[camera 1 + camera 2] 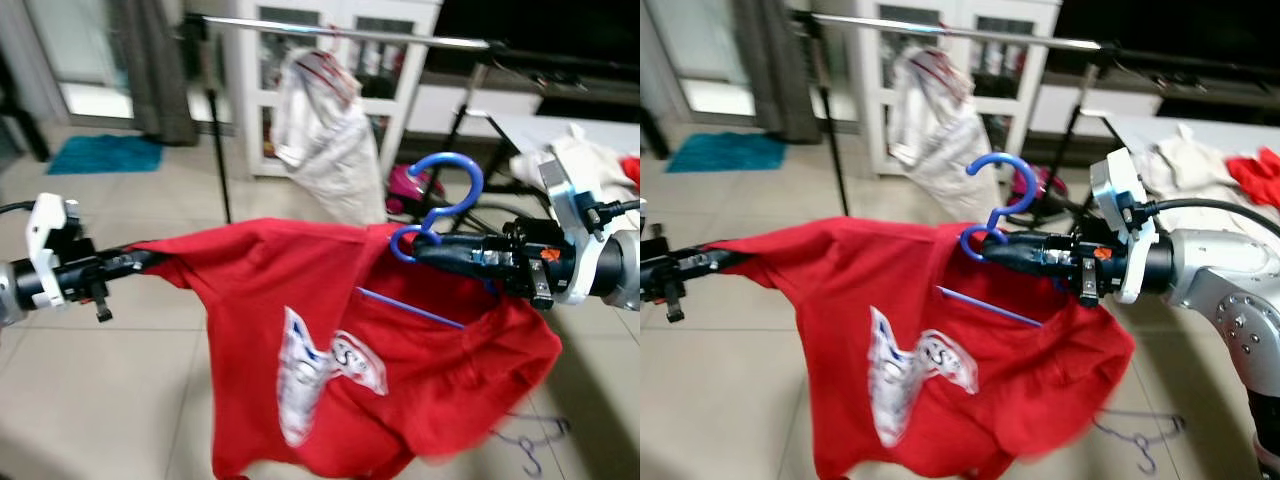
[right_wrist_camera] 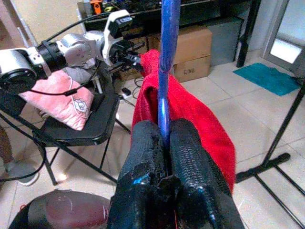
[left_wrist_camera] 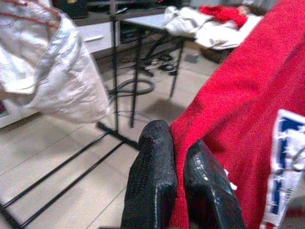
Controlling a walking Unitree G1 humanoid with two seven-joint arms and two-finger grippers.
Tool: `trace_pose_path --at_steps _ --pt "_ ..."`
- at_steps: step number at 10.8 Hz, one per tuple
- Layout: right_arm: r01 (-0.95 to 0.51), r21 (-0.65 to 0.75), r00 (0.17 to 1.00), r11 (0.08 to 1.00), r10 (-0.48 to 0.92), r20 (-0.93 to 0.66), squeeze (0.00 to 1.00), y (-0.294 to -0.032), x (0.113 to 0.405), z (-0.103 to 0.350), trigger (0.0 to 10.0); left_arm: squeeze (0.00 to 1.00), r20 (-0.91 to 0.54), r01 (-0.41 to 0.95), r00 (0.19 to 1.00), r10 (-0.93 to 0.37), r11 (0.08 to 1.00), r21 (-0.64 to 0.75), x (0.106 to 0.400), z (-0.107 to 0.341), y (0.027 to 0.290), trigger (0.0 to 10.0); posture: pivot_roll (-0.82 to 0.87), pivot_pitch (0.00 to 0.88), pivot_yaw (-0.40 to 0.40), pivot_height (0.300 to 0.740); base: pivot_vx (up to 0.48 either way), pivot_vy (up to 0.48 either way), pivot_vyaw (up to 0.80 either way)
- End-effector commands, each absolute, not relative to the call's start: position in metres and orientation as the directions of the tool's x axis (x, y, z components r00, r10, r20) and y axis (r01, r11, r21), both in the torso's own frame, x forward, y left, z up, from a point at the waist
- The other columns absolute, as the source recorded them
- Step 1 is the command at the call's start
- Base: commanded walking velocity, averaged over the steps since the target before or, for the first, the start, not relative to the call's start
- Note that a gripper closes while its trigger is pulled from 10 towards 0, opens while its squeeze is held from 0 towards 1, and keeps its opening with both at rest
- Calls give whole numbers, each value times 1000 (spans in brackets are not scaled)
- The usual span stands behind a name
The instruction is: Hang hanger
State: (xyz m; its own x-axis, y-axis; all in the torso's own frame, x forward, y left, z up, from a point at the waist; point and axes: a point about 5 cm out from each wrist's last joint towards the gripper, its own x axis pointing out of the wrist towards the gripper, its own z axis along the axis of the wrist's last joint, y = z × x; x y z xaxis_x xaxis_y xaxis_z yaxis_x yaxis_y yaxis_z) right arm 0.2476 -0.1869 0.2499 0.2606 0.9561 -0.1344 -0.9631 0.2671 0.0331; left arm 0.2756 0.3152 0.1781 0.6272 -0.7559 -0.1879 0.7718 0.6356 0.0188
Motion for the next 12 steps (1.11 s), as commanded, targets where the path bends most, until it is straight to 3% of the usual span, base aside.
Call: trace_pose_path --at_steps 1,5,7,8,10,11,12 --pt "-959 4 281 284 949 -146 0 -192 248 254 10000 0 -196 716 693 -694 694 76 275 185 330 0 -60 0 -63 740 0 0 0" --pt "-958 2 283 286 947 -153 0 -193 249 254 10000 0 -259 611 780 -569 782 122 268 175 354 0 -62 0 -68 740 0 0 0" --pt "-959 4 278 283 947 -159 0 -194 250 253 10000 0 -255 439 888 -382 871 221 270 176 376 0 -57 0 -81 740 0 0 0" --pt "-961 6 271 276 949 -160 0 -193 250 253 10000 0 -206 415 904 -375 884 216 274 181 375 0 -57 0 -81 740 0 0 0" --pt "-965 12 256 261 953 -163 0 -188 250 250 10000 0 -146 510 859 -490 842 174 282 182 353 0 -55 0 -86 740 0 0 0" --pt "-966 14 252 258 954 -164 0 -187 250 250 10000 0 -148 523 852 -503 834 174 288 181 346 10000 -56 0 -85 740 0 0 0" --pt "-966 17 250 256 954 -166 0 -187 250 249 10000 1000 -137 551 834 -534 819 159 292 181 338 10000 -60 0 -81 740 0 0 0"
